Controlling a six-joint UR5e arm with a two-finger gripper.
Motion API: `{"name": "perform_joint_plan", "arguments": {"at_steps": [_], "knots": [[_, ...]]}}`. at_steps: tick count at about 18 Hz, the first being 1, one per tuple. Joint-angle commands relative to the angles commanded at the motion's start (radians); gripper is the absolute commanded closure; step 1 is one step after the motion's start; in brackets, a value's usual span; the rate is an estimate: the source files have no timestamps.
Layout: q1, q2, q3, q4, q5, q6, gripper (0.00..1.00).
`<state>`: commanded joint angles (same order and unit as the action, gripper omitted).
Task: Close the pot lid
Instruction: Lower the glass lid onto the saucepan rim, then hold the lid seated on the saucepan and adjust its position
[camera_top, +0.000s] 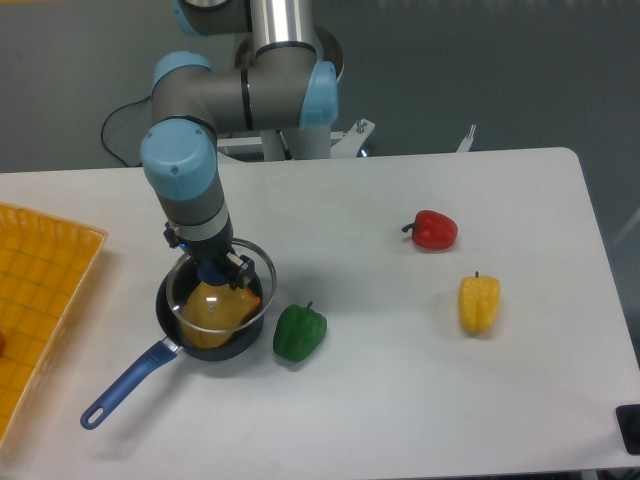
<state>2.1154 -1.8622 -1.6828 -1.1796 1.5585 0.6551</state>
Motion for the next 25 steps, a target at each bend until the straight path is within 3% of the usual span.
{"name": "perform_joint_plan", "arguments": {"at_steps": [25], "knots": [[-0.026, -0.058, 0.049, -0.005, 0.023, -0.052, 0.55]]}}
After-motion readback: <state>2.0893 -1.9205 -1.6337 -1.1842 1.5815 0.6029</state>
